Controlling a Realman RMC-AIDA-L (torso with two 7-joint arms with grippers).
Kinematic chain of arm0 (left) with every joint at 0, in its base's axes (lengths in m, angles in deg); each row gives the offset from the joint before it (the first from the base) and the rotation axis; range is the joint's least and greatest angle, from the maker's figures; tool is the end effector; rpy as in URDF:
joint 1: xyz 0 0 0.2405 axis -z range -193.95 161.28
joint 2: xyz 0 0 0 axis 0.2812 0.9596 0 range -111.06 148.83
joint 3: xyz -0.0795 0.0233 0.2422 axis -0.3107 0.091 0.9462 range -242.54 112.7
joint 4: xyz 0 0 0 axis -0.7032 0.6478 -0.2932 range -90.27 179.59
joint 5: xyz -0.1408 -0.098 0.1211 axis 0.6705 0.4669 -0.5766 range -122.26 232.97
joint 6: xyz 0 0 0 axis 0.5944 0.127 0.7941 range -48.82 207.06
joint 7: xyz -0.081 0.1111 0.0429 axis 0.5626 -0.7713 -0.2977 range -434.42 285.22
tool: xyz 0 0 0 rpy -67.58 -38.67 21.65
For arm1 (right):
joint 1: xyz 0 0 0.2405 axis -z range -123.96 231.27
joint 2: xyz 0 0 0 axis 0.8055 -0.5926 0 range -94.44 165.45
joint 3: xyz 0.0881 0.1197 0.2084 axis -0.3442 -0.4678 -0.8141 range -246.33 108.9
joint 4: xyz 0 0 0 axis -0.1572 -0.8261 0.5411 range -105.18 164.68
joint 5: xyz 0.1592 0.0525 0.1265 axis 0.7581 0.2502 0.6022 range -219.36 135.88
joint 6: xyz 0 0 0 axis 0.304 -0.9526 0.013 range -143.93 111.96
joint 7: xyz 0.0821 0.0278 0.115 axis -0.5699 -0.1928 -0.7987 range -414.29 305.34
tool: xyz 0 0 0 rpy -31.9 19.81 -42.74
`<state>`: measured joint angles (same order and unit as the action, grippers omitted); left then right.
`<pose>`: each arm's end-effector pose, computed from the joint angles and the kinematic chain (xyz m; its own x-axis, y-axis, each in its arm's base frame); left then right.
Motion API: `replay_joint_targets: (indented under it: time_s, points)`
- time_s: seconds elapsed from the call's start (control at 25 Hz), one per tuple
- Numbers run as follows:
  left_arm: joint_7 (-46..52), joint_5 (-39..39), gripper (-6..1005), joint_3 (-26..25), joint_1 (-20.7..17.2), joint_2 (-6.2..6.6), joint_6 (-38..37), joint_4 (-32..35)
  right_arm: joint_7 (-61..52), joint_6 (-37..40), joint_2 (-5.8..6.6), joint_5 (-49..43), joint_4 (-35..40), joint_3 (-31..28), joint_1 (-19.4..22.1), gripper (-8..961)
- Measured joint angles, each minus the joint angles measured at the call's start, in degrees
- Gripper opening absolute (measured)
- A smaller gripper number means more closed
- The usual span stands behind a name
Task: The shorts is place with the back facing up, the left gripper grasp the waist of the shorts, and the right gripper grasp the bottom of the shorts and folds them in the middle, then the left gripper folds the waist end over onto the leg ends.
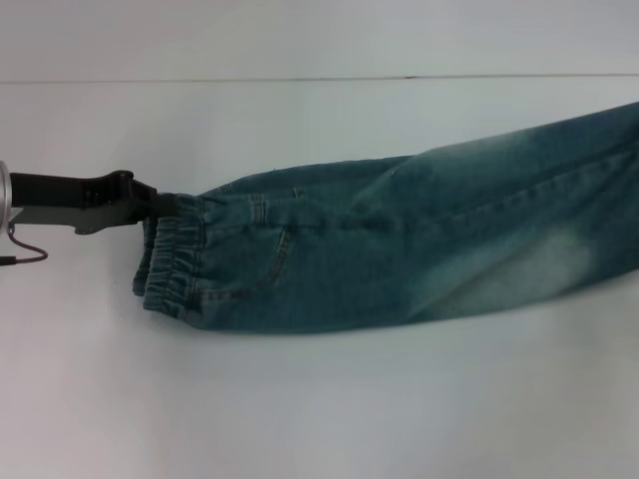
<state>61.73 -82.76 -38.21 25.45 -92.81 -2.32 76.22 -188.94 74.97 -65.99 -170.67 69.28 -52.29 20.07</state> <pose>-0.2824 0.3848 0.0383 0.1364 0.9114 0.3883 0.9865 -0.1608 0.0309 0.3223 0.3640 0.1737 0.1056 -0.7515 -0.6512 -0.9853 -0.1677 0.0337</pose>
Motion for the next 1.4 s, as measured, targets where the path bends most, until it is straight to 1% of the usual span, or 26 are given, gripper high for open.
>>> replay_joint_targets:
  time_s: [0.16, 0.4, 0.8, 1.08, 1.4]
  points:
    - [0.0, 0.7, 51, -0.9, -0.2, -0.02, 0.4, 0.0, 0.0, -1.4, -0.02, 0.0, 0.0, 0.1, -0.2, 11]
    - [-0.4, 3.3, 51, -1.0, -0.3, -0.43, 2.5, -0.3, 0.0, -3.8, -0.24, 0.1, -0.1, 0.5, -0.8, 11]
    - [-0.5, 4.5, 52, -0.4, 0.0, -2.2, 7.4, -0.5, 0.0, -8.8, -1.55, 0.0, -0.2, 3.5, -1.9, 10]
    - [-0.5, 4.5, 53, -0.4, -0.9, -2.3, 8.0, -0.5, -0.4, -12.5, -2.55, -0.2, -0.2, 5.9, -2.3, 10]
    - [-1.0, 4.6, 54, -0.7, -1.6, -2.3, 8.0, -0.2, 0.5, -14.9, -3.36, 0.0, -0.2, 6.4, -2.9, 10]
